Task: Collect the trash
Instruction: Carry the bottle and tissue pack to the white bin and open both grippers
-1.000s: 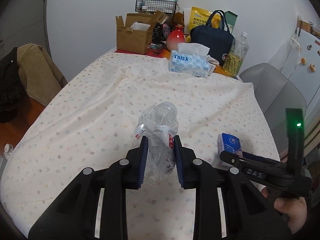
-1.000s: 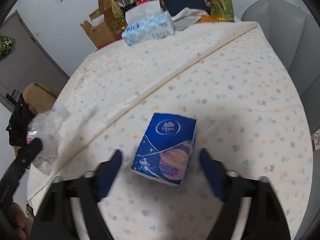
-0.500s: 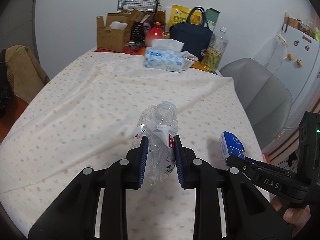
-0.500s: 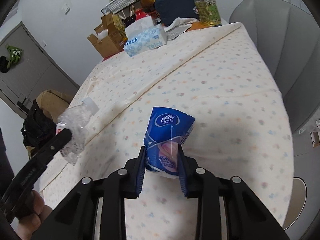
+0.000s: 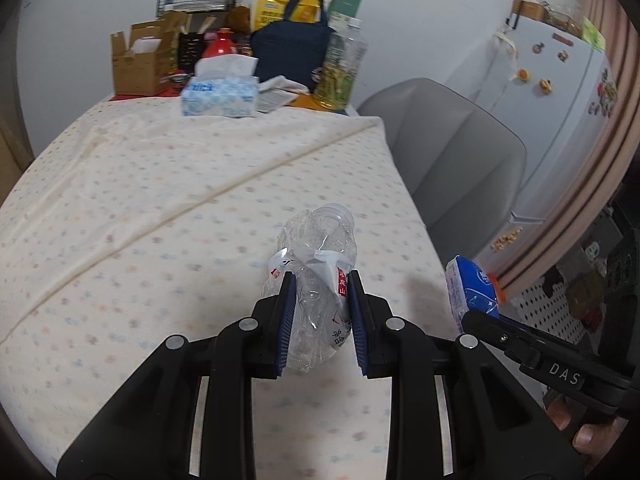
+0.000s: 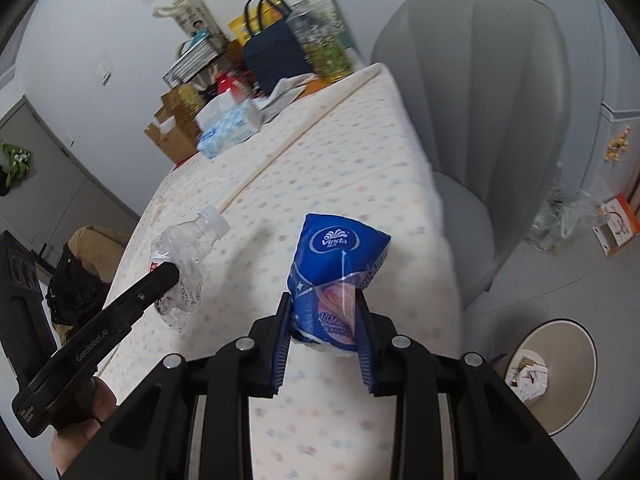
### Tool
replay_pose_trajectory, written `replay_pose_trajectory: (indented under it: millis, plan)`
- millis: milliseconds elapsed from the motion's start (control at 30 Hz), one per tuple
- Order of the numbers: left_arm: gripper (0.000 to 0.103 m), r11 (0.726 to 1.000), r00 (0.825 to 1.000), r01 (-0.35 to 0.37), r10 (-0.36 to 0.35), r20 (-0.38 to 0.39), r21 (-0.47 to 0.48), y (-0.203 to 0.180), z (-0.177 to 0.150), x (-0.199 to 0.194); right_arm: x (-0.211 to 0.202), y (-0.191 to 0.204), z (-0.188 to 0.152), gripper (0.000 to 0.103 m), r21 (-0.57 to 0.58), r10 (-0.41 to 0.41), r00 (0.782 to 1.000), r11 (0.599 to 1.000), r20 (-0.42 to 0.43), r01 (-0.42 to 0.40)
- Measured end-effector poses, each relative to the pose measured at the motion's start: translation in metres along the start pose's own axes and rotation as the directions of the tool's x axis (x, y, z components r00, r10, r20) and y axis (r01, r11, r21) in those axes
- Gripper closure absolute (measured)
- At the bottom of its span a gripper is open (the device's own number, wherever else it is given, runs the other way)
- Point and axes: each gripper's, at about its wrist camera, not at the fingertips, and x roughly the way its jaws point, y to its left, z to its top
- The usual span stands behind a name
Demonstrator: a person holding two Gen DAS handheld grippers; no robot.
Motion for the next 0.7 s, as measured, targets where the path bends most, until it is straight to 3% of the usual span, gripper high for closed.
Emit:
replay_pose_trajectory:
  millis: [333, 700]
  plan:
    - [0.077, 0.990, 0.993, 0.106, -0.100, -0.061, 0.098, -0.086, -0.012, 0.026, -0.045, -0.089, -0.011, 0.073, 0.113, -0.100, 0.994, 0.989, 0.047, 0.094]
    - [0.077, 0.953, 0.971, 0.215, -0.185, -0.151, 0.216, -0.189, -0.039, 0.060, -0.082, -0.194, -0.036, 0.072, 0.261, -0.217, 0.975, 0.945, 0.047, 0.197]
